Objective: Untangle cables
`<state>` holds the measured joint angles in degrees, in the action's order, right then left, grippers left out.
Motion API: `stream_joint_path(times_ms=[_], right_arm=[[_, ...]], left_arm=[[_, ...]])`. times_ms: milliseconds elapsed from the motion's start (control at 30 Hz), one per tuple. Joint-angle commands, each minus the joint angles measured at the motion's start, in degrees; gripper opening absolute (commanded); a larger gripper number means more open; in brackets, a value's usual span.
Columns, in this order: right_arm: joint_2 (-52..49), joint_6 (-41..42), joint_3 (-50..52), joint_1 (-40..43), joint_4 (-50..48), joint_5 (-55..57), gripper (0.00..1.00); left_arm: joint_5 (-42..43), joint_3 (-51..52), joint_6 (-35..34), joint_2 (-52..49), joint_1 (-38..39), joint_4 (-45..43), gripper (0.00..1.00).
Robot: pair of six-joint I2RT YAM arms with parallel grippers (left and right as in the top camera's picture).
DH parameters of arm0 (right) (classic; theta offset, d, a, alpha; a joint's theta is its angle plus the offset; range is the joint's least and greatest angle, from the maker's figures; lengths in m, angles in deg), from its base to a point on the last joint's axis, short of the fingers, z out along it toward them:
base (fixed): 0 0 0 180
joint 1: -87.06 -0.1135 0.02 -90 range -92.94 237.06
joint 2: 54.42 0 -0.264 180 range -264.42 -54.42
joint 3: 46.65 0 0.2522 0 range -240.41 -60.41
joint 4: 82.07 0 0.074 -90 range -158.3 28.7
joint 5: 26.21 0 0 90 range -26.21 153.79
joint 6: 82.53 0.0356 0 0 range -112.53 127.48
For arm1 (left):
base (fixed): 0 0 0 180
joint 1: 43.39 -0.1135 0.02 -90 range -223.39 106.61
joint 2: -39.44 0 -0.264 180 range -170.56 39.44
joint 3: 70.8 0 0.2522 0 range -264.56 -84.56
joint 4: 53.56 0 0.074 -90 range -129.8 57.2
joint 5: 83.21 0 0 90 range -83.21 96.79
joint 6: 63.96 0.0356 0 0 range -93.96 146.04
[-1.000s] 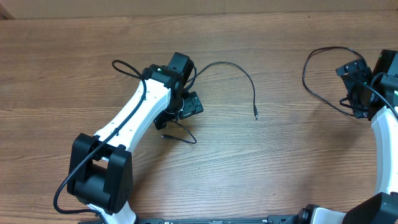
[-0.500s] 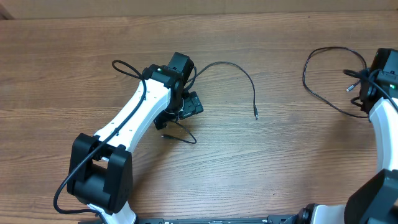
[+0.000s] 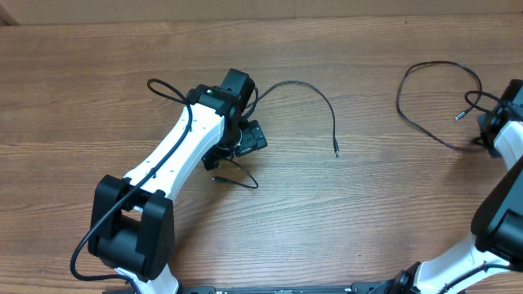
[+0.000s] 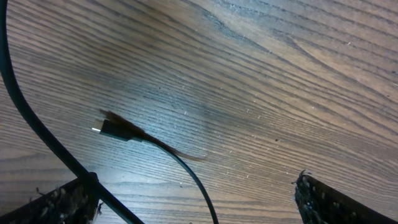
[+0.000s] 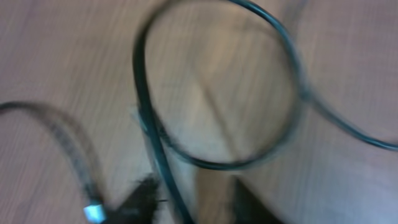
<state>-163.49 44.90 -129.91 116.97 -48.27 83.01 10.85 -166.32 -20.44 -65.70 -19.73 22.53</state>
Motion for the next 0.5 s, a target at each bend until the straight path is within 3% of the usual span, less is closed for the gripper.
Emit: stream_joint_path(times_ms=[0,167,200,233,267,300,400,467], right_arm=[[0.5,-9.9,-1.2,-0.2,-5.6,-10.3,0.04],[0.7,-14.4,-12.7,-0.2,-6.5,-21.9,0.04],[0.7,-14.4,-15.3,-0.2,-4.6,-21.6,0.11],[0.7,-14.2,-17.3,-0.2,-2.6,-20.9,0.29],[0.7,-12.7,-18.8,-0.2,-0.1,-20.1,0.79],[0.7,-9.9,-19.7,-0.2,2.5,-19.8,1.0],[2.0,-1.2,-20.5,-0.2,11.4,-21.6,1.0],[4.1,-2.0,-20.5,-0.2,13.8,-26.0,1.0]], left_arm=[[0.0,0.0,0.2,-0.5,0.4,0.0,1.0],[0.0,0.0,0.2,-0.5,0.4,0.0,1.0],[0.0,0.0,0.2,-0.5,0.4,0.0,0.99],[0.0,0.0,0.2,-0.5,0.4,0.0,0.99],[0.0,0.0,0.2,-0.5,0.4,0.0,1.0],[0.0,0.0,0.2,-0.5,0.4,0.0,0.99],[0.0,0.0,0.2,-0.5,0.4,0.0,1.0],[0.0,0.0,0.2,-0.5,0.4,0.0,1.0]])
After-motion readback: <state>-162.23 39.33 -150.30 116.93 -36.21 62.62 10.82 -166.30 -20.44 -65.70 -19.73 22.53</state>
